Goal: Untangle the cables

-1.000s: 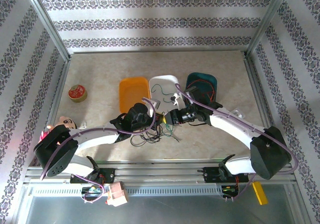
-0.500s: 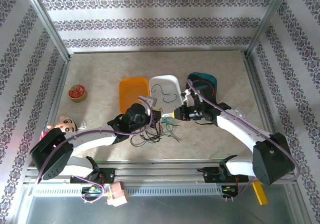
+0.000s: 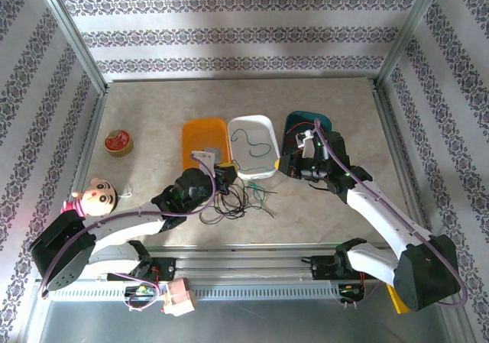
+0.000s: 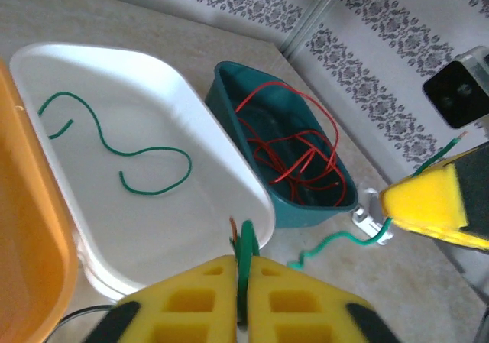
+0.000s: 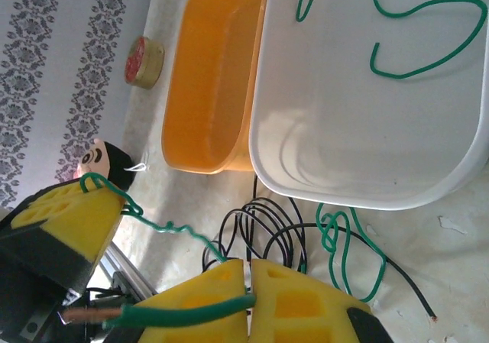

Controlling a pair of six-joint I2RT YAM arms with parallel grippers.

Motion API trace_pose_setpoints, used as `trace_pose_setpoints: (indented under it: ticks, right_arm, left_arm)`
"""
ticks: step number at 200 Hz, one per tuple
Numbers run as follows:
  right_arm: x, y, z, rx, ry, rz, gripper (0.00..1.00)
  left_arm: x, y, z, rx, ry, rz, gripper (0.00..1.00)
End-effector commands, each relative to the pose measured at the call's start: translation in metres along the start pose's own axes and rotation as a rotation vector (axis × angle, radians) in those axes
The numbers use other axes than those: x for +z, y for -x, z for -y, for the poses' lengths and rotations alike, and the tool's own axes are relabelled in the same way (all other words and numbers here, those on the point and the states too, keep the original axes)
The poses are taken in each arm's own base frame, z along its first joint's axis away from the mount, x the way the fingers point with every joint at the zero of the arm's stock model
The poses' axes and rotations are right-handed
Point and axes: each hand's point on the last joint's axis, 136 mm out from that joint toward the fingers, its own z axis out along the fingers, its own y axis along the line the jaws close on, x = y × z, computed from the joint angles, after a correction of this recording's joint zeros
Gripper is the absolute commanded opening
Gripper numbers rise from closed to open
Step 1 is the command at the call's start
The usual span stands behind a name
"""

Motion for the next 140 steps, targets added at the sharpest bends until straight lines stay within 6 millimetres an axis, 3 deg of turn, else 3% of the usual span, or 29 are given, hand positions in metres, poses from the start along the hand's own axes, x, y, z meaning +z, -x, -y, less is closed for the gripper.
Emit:
trace_pose_setpoints:
  ticks: [1, 11, 25, 57, 87, 99, 111, 140]
  right_arm:
    - [-0.009, 0.034, 0.011, 0.047, -0.056, 0.147, 0.00]
    - [-0.008, 0.043, 0.009, 0.048, -0.058, 0.180, 0.00]
    - [-0.007, 0.057, 0.010, 0.047, -0.072, 0.223, 0.00]
    - [0.012, 0.082, 0.015, 0.038, -0.111, 0.262, 0.00]
    - [0.046, 0.099, 0.021, 0.030, -0.154, 0.248, 0.00]
    - [0.064, 0.101, 0.013, 0.016, -0.124, 0.224, 0.11]
    - [0.082, 0.095, 0.008, 0.014, -0.111, 0.156, 0.34]
    - [0.095, 0.068, 0.018, 0.017, -0.181, 0.077, 0.46]
  left_arm:
    - [-0.004, 0.005, -0.026, -0.011, 0.094, 0.047, 0.43]
    - [-0.005, 0.007, -0.032, -0.014, 0.124, 0.060, 0.63]
    - [-0.010, 0.009, -0.043, -0.018, 0.182, 0.084, 0.72]
    - [-0.021, 0.006, -0.070, 0.023, 0.348, 0.053, 0.74]
    - [-0.022, -0.007, -0.071, 0.065, 0.359, -0.033, 0.74]
    - [-0.021, -0.012, -0.068, 0.068, 0.339, -0.057, 0.75]
    - [-0.020, -0.016, -0.065, 0.072, 0.323, -0.077, 0.75]
    - [-0.015, -0.022, -0.058, 0.097, 0.292, -0.124, 0.76]
